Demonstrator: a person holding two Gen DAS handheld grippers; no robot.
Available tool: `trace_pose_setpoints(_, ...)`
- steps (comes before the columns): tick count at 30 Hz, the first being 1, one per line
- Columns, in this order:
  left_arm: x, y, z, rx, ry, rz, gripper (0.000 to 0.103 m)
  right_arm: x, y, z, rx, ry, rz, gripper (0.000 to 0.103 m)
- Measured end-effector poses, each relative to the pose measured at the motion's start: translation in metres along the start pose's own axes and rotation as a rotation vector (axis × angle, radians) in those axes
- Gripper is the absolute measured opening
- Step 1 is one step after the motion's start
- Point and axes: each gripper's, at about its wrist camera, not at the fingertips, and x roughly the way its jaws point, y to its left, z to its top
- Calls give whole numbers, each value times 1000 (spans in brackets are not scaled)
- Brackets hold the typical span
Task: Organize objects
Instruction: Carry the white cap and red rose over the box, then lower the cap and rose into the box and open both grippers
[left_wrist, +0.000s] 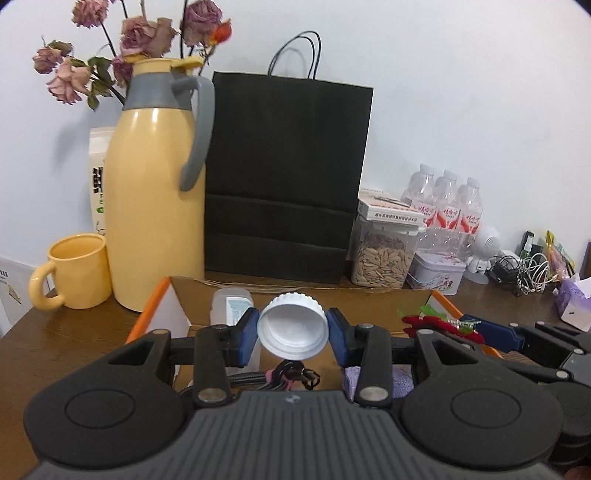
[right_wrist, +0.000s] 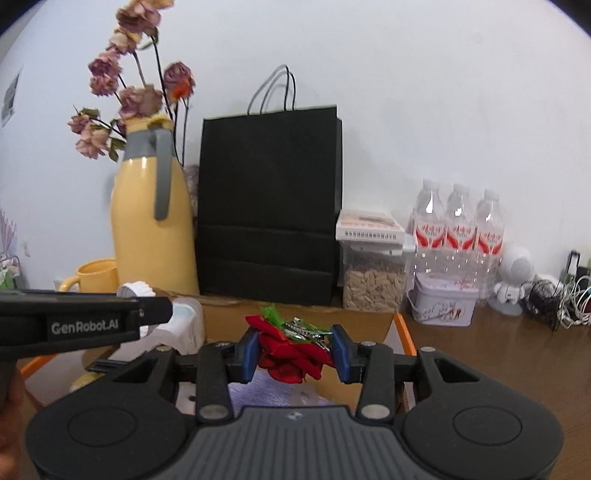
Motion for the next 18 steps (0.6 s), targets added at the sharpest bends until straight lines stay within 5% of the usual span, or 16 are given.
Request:
trace_pose_setpoints(3, 6, -1, 0, 10, -1, -4, 42, 10, -4, -4, 6, 18, 1, 39)
trace_pose_setpoints(5, 6, 0, -2, 20, -5, -7, 54, 13, -5, -5, 9, 26, 3, 41)
trace_pose_setpoints(7, 6, 1, -2, 23, -9, 4, 91, 14, -6, -7, 13, 35, -3, 44)
trace_pose_setpoints(9, 2, 2, -3, 29, -26, 20, 103, 14, -8, -7, 20, 40, -14, 75)
trace_pose_setpoints(12, -1, 3, -3, 35, -34, 28, 103, 11, -9, -8, 26, 39, -14, 103)
trace_pose_setpoints(18, -2, 1, -3, 42, -30, 30, 103, 9, -7, -6, 30, 44, 4, 103)
